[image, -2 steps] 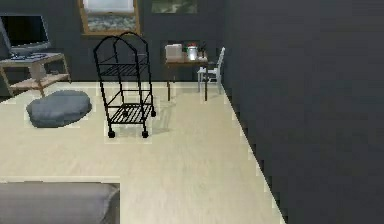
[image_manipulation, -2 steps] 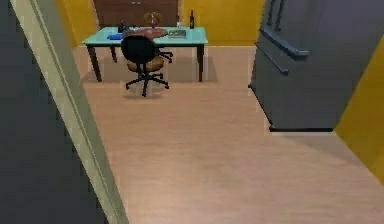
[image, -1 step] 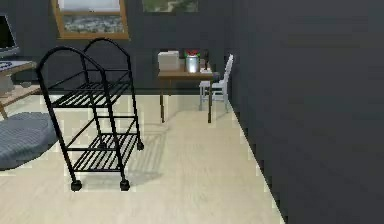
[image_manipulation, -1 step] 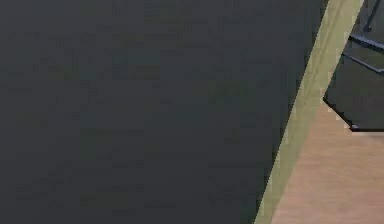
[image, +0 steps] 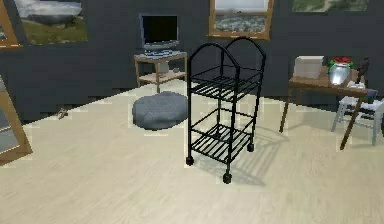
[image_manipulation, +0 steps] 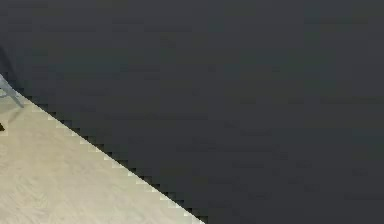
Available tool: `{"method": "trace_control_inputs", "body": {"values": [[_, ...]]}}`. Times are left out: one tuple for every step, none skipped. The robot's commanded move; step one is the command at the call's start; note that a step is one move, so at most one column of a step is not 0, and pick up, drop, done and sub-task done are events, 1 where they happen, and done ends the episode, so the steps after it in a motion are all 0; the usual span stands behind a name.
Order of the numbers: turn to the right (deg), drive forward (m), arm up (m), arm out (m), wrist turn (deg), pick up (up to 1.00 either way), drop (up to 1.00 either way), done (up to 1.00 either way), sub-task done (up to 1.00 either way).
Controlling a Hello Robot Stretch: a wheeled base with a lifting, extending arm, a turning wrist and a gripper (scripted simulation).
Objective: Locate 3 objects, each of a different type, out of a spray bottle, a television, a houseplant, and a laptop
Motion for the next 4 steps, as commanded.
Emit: {"method": "trace_control_inputs", "body": {"values": [[0.0, 0.3, 0.0, 0.0, 0.0, 0.0, 0.0, 0.0, 0.0], [-39.0, 0.0, 0.0, 0.0, 0.0, 0.0, 0.0, 0.0, 0.0], [0.0, 1.0, 0.0, 0.0, 0.0, 0.0, 0.0, 0.0, 0.0], [0.0, 1.0, 0.0, 0.0, 0.0, 0.0, 0.0, 0.0, 0.0]]}}
